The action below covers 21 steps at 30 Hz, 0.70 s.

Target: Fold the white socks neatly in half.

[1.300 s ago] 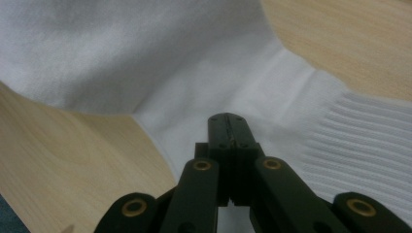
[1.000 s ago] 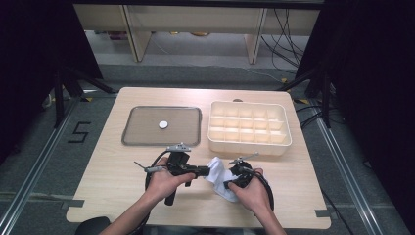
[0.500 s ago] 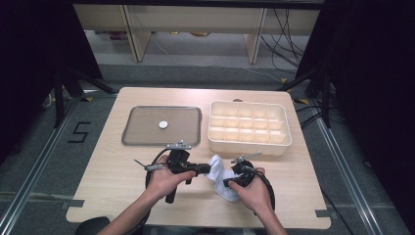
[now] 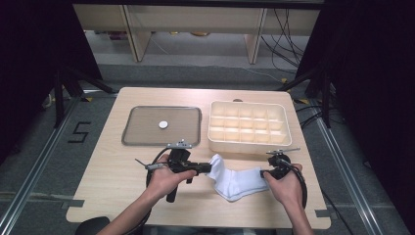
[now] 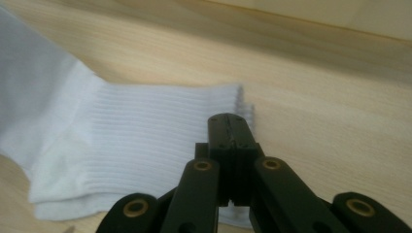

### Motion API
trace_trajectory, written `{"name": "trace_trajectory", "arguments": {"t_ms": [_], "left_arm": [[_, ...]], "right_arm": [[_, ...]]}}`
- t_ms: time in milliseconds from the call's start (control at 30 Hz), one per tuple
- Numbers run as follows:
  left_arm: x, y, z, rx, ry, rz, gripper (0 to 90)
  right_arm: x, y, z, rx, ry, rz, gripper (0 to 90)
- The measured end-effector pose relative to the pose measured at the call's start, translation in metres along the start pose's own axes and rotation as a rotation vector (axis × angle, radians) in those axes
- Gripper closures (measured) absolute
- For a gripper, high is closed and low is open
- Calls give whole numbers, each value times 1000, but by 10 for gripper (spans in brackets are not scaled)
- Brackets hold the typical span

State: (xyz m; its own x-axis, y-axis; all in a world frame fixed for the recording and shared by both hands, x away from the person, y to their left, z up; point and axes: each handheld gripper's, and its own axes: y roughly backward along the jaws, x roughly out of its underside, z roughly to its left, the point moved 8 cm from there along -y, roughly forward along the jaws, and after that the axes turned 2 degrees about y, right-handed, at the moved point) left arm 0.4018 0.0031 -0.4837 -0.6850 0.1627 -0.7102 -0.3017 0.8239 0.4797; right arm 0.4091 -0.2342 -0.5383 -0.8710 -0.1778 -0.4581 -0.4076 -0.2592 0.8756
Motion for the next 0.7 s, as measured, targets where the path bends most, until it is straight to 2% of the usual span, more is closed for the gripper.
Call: {"name": "trace_trajectory", "arguments": {"t_ms": [33, 100, 200, 233, 267, 300, 433, 500, 533, 567, 667, 700], "left_arm": [[0, 0, 0, -1, 0, -1, 864], [-1, -1, 0, -2, 0, -3, 864], [-1, 0, -1, 9, -6, 0, 864], [-1, 0, -1, 9, -7, 0, 864], [-2, 0, -1, -4, -8, -11, 864], [-2, 0, -1, 6, -10, -5, 864], [-3, 1, -1, 5, -8, -4, 863], [-3, 2, -1, -4, -7, -10, 864], [-3, 1, -1, 4, -7, -9, 863], [-3, 1, -1, 4, -9, -8, 863], [-3, 1, -1, 5, -15, -4, 863], [-3, 1, -1, 5, -17, -4, 863]], "right_arm": [[1, -1, -3, -7, 30, -8, 900], [3, -3, -4, 1, -2, 9, 900], [3, -3, -4, -2, 0, 11, 900], [3, -3, -1, -1, -34, 14, 900], [3, -2, -4, 8, -4, 12, 900], [2, -3, -7, 12, 33, 4, 900], [2, -2, -7, 17, 25, 9, 900], [2, -1, -10, 39, 7, 4, 900], [2, 0, -13, 49, 5, 4, 900], [1, 1, -15, 51, 11, -8, 900], [7, -1, -17, 53, 12, 24, 900], [7, -1, -17, 40, 31, 21, 900]]}}
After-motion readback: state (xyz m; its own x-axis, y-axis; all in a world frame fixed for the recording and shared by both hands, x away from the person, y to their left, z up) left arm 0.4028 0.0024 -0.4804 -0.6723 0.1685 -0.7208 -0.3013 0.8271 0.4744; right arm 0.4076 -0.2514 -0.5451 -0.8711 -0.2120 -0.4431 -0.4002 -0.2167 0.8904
